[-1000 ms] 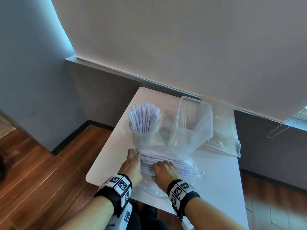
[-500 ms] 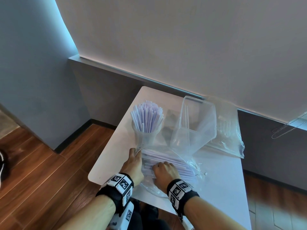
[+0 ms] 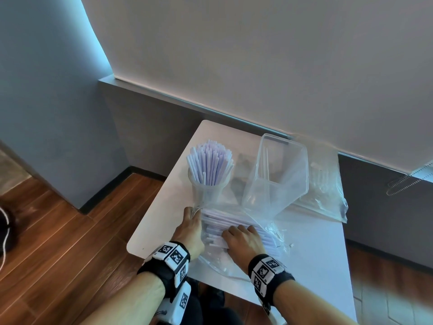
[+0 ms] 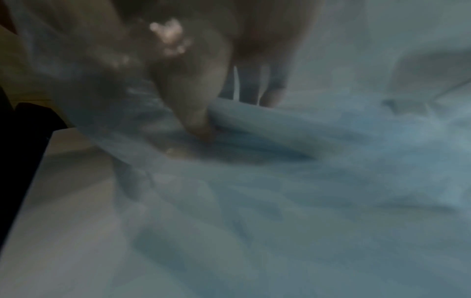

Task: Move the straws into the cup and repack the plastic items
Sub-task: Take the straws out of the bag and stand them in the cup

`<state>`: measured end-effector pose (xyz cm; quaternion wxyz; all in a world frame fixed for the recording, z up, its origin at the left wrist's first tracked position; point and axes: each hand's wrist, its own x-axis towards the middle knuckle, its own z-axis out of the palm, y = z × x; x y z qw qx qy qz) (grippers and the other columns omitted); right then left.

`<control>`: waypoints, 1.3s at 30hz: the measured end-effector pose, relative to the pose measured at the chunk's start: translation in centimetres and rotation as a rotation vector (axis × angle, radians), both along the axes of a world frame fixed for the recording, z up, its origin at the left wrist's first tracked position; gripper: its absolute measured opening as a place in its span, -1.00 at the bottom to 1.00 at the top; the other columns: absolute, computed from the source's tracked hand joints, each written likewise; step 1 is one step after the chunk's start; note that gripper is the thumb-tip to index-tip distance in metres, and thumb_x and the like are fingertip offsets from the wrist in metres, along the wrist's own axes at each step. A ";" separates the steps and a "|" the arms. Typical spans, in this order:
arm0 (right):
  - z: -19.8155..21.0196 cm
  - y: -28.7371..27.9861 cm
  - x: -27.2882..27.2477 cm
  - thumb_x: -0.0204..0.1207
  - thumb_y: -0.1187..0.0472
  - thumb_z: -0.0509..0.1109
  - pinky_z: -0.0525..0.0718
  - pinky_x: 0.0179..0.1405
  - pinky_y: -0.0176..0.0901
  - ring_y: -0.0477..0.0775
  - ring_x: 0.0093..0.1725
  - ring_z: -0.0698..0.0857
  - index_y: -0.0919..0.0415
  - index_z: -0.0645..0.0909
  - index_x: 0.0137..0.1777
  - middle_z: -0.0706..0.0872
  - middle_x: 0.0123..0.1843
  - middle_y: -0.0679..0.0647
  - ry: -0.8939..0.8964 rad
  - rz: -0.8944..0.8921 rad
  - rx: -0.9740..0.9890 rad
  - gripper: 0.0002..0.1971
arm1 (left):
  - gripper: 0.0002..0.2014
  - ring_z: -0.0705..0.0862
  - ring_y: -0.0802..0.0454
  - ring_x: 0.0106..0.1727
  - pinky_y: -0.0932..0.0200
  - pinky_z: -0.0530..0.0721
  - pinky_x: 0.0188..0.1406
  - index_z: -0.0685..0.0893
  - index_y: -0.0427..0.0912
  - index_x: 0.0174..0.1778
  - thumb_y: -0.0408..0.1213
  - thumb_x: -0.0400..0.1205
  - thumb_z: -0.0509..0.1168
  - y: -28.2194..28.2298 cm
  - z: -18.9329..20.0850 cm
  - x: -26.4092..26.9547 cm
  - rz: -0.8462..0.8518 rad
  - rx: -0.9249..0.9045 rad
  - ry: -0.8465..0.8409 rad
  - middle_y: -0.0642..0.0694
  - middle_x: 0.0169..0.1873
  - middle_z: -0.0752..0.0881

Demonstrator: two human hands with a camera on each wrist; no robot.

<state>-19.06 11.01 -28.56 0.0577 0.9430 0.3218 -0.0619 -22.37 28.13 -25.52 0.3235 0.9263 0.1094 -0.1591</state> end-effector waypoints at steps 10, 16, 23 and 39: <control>0.9 0.2 -0.1 0.42 0.19 0.46 0.59 0.06 0.10 0.25 -0.04 0.75 0.15 0.67 0.07 0.78 -0.06 0.12 0.067 0.039 -0.084 -0.78 | -0.06 0.66 -0.18 0.18 0.03 0.66 0.25 0.09 0.04 0.64 -0.60 0.41 0.35 0.1 -0.2 -0.1 -0.002 0.008 -0.014 -0.06 0.44 0.17; 2.4 -0.7 -0.2 0.54 0.12 0.26 0.48 0.18 0.01 0.17 0.10 0.70 0.09 0.46 0.31 0.71 0.16 0.01 0.212 -0.078 0.223 -0.66 | -0.04 0.64 -0.21 0.24 0.04 0.63 0.30 0.10 0.04 0.64 -0.59 0.41 0.38 0.3 0.0 0.0 -0.012 -0.005 -0.013 -0.07 0.47 0.15; 6.7 -2.2 0.1 0.65 0.04 0.28 0.52 -0.32 -0.11 0.00 -0.33 0.60 0.15 0.59 -0.27 0.65 -0.31 0.00 0.443 -0.383 0.553 -0.71 | -0.06 0.61 -0.21 0.29 0.09 0.59 0.34 0.15 0.01 0.63 -0.61 0.39 0.39 0.1 0.1 0.0 0.020 -0.027 0.015 -0.02 0.47 0.13; 7.5 -3.3 -1.5 0.47 0.17 0.42 0.36 -0.45 -0.16 -0.08 -0.49 0.32 0.27 0.37 -0.41 0.36 -0.50 0.05 0.474 -0.413 0.766 -0.66 | -0.10 0.62 -0.18 0.27 0.11 0.60 0.31 0.16 -0.02 0.62 -0.59 0.41 0.38 -0.5 0.1 0.0 0.002 -0.016 0.000 -0.03 0.45 0.14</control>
